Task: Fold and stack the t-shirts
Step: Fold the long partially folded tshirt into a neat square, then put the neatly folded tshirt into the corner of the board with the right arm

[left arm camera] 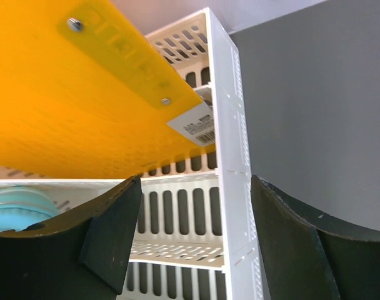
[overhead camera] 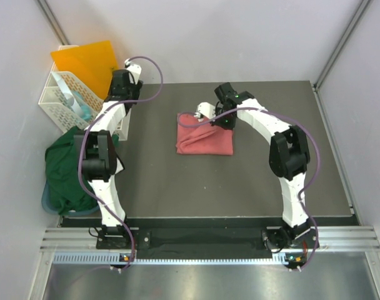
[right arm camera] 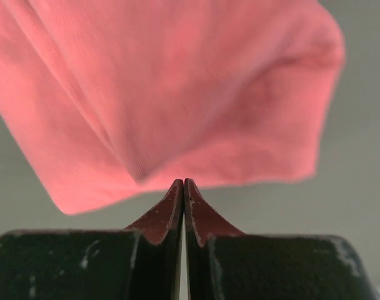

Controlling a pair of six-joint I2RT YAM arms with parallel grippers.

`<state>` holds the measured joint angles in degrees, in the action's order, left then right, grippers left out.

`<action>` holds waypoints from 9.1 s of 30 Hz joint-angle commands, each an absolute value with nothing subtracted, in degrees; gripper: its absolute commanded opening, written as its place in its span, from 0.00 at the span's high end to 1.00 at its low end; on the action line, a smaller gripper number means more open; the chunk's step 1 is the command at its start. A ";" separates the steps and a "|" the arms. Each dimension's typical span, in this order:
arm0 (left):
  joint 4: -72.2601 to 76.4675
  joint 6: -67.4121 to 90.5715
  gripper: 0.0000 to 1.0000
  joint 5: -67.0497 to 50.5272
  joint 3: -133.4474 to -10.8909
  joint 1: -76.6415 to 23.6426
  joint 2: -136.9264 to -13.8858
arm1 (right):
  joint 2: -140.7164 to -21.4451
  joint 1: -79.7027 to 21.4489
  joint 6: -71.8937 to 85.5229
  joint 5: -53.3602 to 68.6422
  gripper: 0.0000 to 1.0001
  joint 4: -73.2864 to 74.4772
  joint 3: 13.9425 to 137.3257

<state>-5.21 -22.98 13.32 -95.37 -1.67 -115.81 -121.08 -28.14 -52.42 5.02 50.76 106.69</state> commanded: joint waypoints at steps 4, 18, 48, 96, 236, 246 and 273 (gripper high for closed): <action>-1.41 -27.42 0.24 14.41 -93.61 -2.11 -109.16 | -125.42 -30.67 -53.87 12.39 1.00 52.92 114.08; -1.76 -25.75 0.24 15.12 -90.97 -2.72 -108.19 | -125.16 -35.33 -54.76 1.34 1.00 23.78 111.80; -23.44 -32.25 0.84 -37.59 -87.00 -7.64 -98.96 | -114.00 -19.44 -35.16 -34.37 1.00 8.95 99.49; -3.70 -27.34 1.00 -22.59 -93.25 -22.50 -124.81 | -108.63 -13.53 -38.23 -25.93 1.00 20.13 96.85; -5.62 -17.49 0.43 19.16 -106.43 -4.22 -117.33 | -133.59 5.01 -102.74 -19.60 1.00 -9.66 86.49; -6.24 -17.23 0.43 19.51 -108.19 -4.31 -118.48 | -132.98 4.66 -111.44 -13.72 1.00 -24.77 77.79; -6.42 -17.84 0.44 19.34 -110.57 -5.10 -119.88 | -127.87 4.92 -109.34 -14.40 1.00 -22.59 70.83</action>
<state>-8.19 -18.11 18.94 -108.12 -4.89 -119.61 -126.69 3.99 -105.32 -11.05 -27.46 70.46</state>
